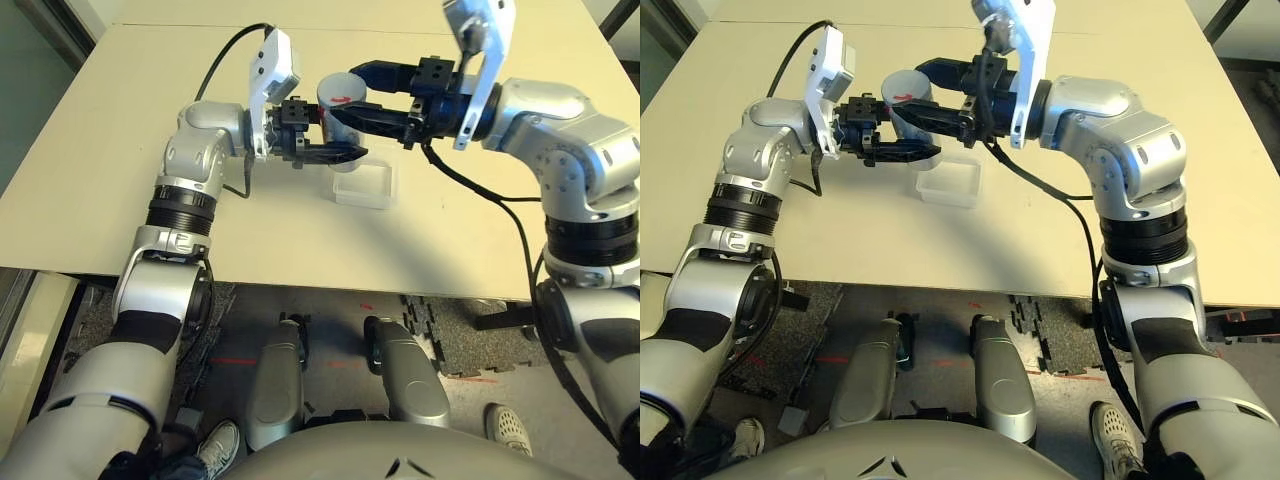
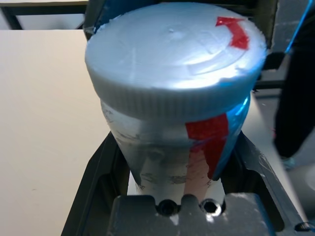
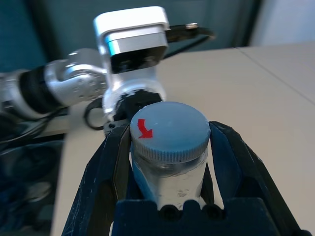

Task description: Pour the medicine from the bottle into the box.

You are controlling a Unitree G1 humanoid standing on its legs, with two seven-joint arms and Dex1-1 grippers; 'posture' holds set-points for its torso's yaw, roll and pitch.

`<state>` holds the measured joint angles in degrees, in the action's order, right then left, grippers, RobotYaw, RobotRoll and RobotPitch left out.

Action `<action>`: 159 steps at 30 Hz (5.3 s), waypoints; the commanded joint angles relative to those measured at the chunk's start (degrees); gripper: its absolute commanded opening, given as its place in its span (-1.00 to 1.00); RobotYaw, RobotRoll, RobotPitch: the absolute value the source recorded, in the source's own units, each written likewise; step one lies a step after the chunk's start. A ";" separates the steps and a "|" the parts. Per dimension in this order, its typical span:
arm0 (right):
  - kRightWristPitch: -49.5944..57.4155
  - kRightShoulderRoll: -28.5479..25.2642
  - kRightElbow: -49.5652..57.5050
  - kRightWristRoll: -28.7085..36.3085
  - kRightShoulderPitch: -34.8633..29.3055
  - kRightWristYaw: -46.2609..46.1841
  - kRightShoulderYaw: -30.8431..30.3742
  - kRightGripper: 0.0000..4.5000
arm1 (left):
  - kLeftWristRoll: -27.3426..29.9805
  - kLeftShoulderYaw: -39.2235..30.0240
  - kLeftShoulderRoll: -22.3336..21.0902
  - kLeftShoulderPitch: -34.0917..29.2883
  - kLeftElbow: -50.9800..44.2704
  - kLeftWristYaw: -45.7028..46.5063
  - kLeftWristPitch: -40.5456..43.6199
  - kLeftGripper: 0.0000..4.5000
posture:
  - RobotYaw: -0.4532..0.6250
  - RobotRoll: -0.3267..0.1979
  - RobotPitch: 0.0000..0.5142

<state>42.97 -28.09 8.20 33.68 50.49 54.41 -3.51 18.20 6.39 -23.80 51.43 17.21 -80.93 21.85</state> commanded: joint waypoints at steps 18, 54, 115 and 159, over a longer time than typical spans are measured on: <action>5.56 -4.86 2.67 4.82 -0.82 2.86 0.83 0.49 | 3.42 5.54 -0.25 -1.86 -6.61 -4.42 1.24 0.21 | -0.27 0.25 -0.27; 11.33 -2.17 12.24 1.50 -1.59 -12.73 -4.03 1.00 | 0.11 4.99 -0.23 1.30 4.94 -3.46 -7.13 0.21 | -0.29 0.25 -0.26; 13.08 2.39 12.31 6.79 -0.91 -21.78 -0.35 1.00 | -1.55 3.63 0.24 2.55 11.26 -1.29 -11.82 0.21 | -0.32 0.25 -0.31; 21.66 -7.15 19.36 13.48 -12.36 -23.23 15.87 1.00 | -1.67 2.84 0.10 2.95 13.06 -0.32 -12.48 0.21 | -0.35 0.25 -0.29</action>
<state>62.88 -34.86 24.91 44.56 38.67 31.15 11.22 17.23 9.48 -23.63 53.51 29.51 -80.61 10.12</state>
